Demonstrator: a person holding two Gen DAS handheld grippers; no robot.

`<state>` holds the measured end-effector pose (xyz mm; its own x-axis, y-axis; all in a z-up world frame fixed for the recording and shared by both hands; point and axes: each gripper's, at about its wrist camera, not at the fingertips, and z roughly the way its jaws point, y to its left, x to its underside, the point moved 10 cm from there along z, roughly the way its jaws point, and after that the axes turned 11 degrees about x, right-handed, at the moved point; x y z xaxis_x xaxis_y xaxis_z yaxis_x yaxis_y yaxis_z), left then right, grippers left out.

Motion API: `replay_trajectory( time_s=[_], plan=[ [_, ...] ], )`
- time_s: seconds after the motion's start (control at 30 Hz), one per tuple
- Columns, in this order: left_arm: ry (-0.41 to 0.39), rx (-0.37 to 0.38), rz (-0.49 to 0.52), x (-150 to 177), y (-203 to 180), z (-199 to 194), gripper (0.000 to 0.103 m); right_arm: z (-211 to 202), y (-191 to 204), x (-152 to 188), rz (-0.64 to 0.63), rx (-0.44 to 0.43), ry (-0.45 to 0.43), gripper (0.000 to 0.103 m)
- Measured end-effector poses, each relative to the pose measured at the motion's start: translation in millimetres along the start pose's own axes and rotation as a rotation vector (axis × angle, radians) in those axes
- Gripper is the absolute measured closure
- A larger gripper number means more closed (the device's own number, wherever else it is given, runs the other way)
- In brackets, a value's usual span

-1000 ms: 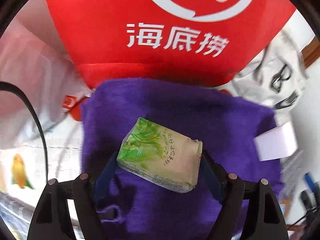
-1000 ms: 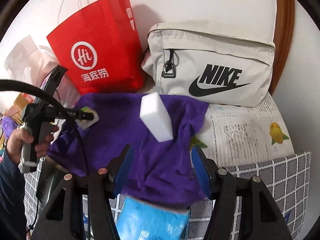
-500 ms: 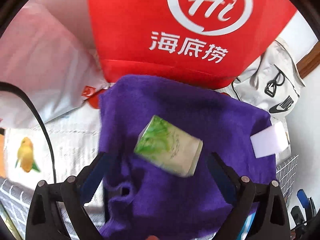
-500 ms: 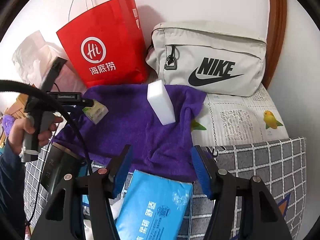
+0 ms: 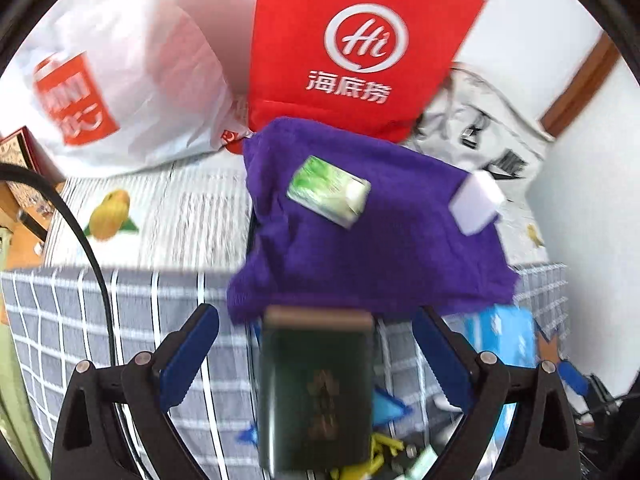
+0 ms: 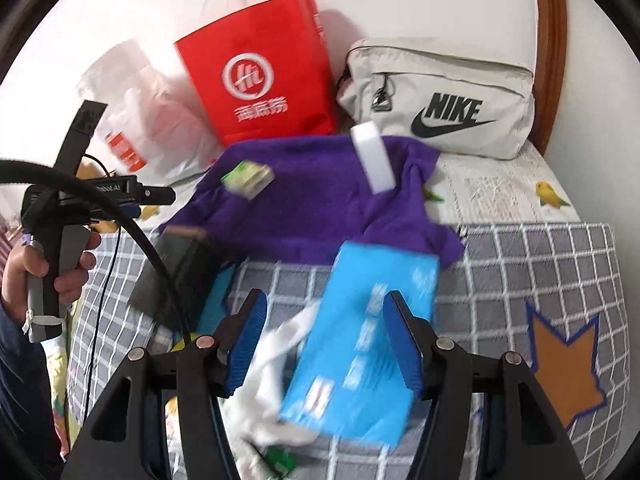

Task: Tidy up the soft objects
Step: 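Grasp the white cloth with the right gripper while the left tool moves toward the orange-print packet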

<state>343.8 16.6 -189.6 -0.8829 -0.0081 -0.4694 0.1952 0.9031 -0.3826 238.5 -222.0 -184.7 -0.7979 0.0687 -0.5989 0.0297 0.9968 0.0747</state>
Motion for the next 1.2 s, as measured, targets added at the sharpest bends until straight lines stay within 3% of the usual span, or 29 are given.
replay_trajectory(
  time_s=[0.17,0.4,0.57,0.7,0.77,1.1,1.2],
  plan=[
    [0.007,0.005,0.018,45,-7,-20,0.005,-18,23,35,-0.039,-0.011,-0.002,0.043],
    [0.029,0.007,-0.03,108,6,-23,0.005,-17,43,92,-0.098,-0.064,0.033,0.043],
    [0.023,0.03,-0.055,138,11,-25,0.005,-3,54,121,-0.166,-0.083,0.062,0.061],
    [0.036,0.008,-0.064,162,13,-27,0.004,9,61,128,-0.223,-0.078,0.039,0.063],
    [0.049,0.012,-0.07,171,12,-26,0.004,18,60,130,-0.235,-0.062,0.049,0.091],
    [0.076,0.0,-0.042,184,5,-22,0.004,-2,67,141,-0.243,-0.176,0.08,0.095],
    [0.085,0.017,-0.042,186,1,-19,0.004,7,69,143,-0.258,-0.152,0.096,0.094]
  ],
)
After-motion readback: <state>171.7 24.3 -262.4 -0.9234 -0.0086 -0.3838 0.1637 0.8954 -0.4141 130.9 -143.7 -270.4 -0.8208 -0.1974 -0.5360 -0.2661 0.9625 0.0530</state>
